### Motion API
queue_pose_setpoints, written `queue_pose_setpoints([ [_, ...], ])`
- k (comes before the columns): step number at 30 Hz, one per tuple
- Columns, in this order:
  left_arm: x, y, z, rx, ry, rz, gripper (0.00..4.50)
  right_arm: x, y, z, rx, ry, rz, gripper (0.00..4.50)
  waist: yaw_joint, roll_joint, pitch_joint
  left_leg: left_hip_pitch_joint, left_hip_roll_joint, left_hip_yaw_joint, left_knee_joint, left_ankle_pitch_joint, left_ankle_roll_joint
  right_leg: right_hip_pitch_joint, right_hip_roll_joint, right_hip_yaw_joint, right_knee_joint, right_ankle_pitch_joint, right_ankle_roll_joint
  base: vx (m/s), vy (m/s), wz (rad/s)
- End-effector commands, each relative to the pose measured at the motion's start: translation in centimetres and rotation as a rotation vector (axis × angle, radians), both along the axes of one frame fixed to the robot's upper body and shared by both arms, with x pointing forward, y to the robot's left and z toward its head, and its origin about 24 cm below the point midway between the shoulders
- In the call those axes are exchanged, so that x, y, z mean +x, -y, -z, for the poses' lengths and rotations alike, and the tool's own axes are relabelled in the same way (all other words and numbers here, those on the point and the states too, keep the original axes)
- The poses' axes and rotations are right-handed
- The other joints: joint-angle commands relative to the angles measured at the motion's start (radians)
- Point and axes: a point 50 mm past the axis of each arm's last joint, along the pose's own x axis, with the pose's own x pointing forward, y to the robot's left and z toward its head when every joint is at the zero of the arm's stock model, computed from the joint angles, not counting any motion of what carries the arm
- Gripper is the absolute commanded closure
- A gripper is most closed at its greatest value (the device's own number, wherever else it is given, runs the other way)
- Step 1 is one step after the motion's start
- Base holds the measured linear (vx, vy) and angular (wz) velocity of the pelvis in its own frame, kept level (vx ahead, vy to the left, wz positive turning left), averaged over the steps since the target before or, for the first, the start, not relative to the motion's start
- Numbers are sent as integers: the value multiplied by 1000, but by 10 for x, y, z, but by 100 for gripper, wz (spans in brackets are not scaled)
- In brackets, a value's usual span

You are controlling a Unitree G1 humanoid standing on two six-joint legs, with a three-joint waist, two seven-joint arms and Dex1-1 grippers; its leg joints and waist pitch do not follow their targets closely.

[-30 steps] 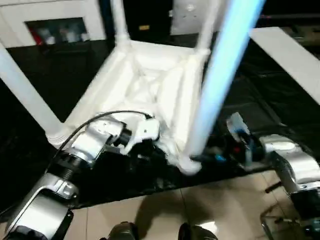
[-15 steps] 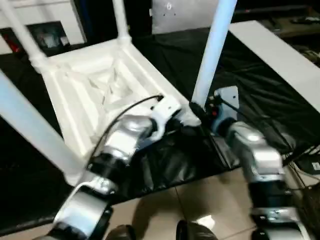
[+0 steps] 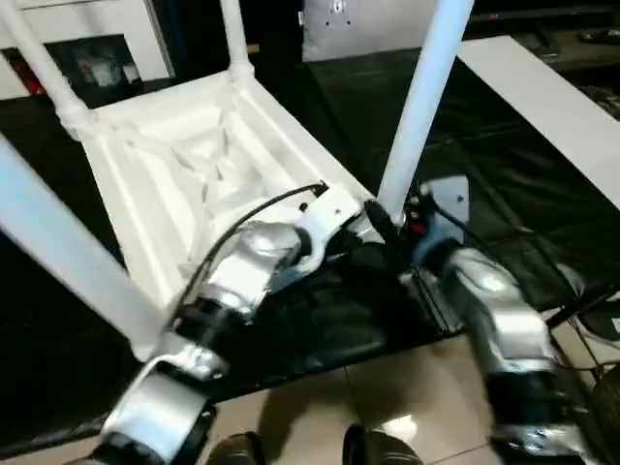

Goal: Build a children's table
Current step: Rotate leg to tighten

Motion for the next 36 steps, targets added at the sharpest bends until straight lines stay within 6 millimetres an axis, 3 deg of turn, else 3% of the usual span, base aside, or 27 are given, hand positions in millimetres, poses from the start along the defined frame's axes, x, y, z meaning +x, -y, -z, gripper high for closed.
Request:
queue_pose_setpoints([
  [1, -9, -1, 0, -39, 6, 127, 450, -4, 8, -14, 32, 47, -90, 55, 6, -16, -67, 2, 49, -17, -52, -101, 149, 68, -89, 55, -71, -241, -190, 0, 0, 0],
  [5, -14, -21, 5, 16, -19, 229, 450, -13, 26, -16, -89, 54, -290, 20, 9, -15, -56, 4, 50, -16, -56, -132, 139, 62, -89, 55, -79, -318, -174, 0, 0, 0],
  [10, -27, -41, 3, 71, -37, 425, 450, -21, 38, -16, -177, 23, -477, 6, 10, -14, -58, 6, 55, -20, -58, -140, 136, 62, -91, 56, -76, -320, -174, 0, 0, 0],
  [15, -36, -70, 2, 188, -89, 620, 450, -30, 36, -19, -227, -10, -777, 6, 16, -17, -51, 9, 61, -18, -60, -139, 143, 57, -90, 56, -70, -286, -199, 0, 0, 0],
  [20, -40, -78, 0, 247, -121, 722, 450, -31, 29, -16, -234, -34, -921, 6, 25, -18, -48, 13, 68, -14, -60, -123, 133, 53, -93, 59, -59, -229, -237, 0, 0, 0],
  [21, -41, -77, -1, 254, -121, 740, 450, -31, 26, -14, -232, -37, -949, 22, 28, -28, -47, 14, 69, -12, -60, -115, 133, 52, -93, 60, -57, -214, -242, 0, 0, 0],
  [23, -41, -77, -1, 259, -120, 752, 450, -31, 23, -13, -227, -40, -978, 40, 32, -23, -47, 14, 70, -13, -60, -112, 132, 53, -96, 60, -55, -215, -248, 0, 0, 0],
  [26, -42, -71, -3, 257, -111, 792, 450, -30, 13, -10, -209, -51, -1044, 65, 37, -29, -44, 13, 69, -12, -61, -125, 123, 54, -98, 61, -58, -242, -246, 0, 0, 0],
  [36, -44, -69, -2, 258, -105, 828, 450, -30, -2, -3, -159, -94, -1153, 156, 45, -29, -47, 13, 70, -13, -61, -105, 115, 55, -97, 62, -54, -228, -242, 0, 0, 0],
])
